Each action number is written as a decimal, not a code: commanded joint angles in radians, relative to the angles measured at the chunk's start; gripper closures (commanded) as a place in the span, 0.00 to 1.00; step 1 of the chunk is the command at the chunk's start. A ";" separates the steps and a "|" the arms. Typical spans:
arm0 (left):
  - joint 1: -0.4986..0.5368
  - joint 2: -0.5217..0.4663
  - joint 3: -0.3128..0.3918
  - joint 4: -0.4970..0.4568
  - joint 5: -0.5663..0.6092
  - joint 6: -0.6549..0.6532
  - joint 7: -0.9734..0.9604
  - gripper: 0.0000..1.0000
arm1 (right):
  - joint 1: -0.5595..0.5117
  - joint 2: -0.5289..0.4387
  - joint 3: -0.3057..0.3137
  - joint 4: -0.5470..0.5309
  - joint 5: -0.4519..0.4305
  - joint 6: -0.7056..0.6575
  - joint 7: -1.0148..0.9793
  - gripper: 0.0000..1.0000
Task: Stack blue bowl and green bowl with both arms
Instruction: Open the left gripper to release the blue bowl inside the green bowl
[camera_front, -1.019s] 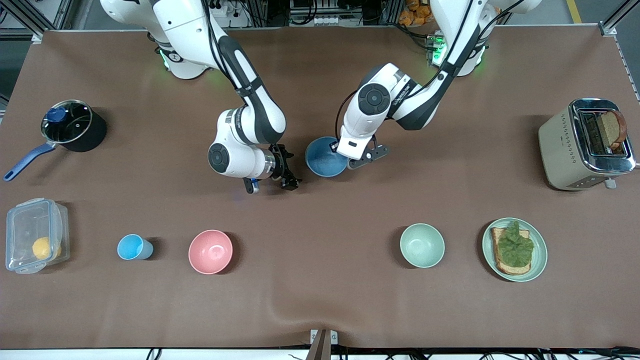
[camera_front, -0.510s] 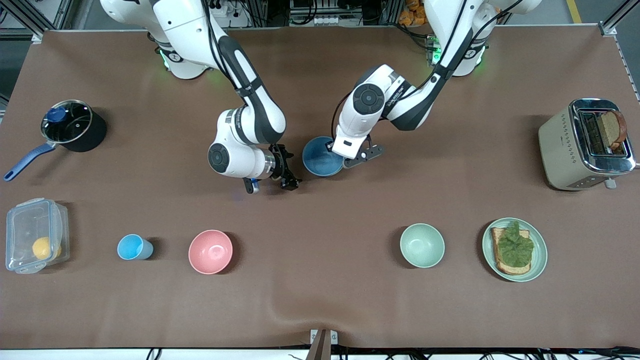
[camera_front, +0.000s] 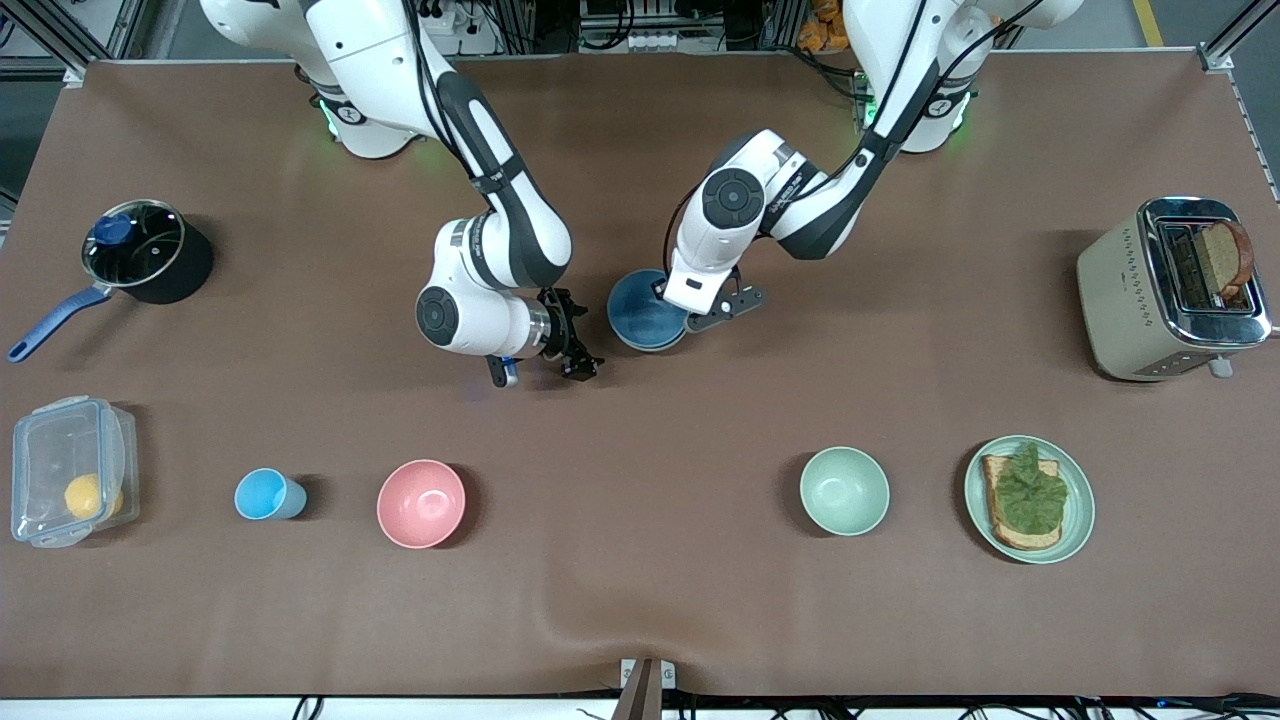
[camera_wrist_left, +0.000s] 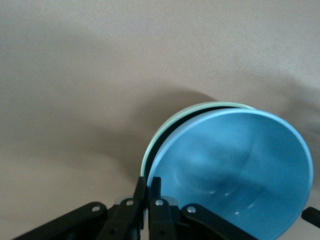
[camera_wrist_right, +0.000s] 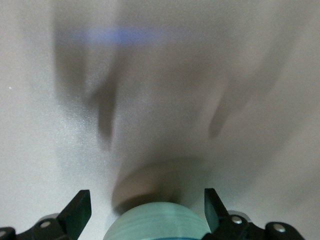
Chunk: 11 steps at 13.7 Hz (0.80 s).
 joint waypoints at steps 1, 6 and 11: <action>-0.002 -0.011 0.002 -0.019 0.023 0.018 -0.039 1.00 | 0.003 -0.021 -0.002 -0.018 0.028 0.001 -0.010 0.00; 0.004 0.005 0.002 -0.001 0.026 0.020 -0.024 0.37 | -0.005 -0.022 -0.002 -0.017 0.028 -0.004 -0.015 0.00; 0.016 -0.063 0.016 0.022 0.030 0.009 -0.030 0.00 | -0.005 -0.025 -0.002 -0.017 0.028 -0.005 -0.013 0.00</action>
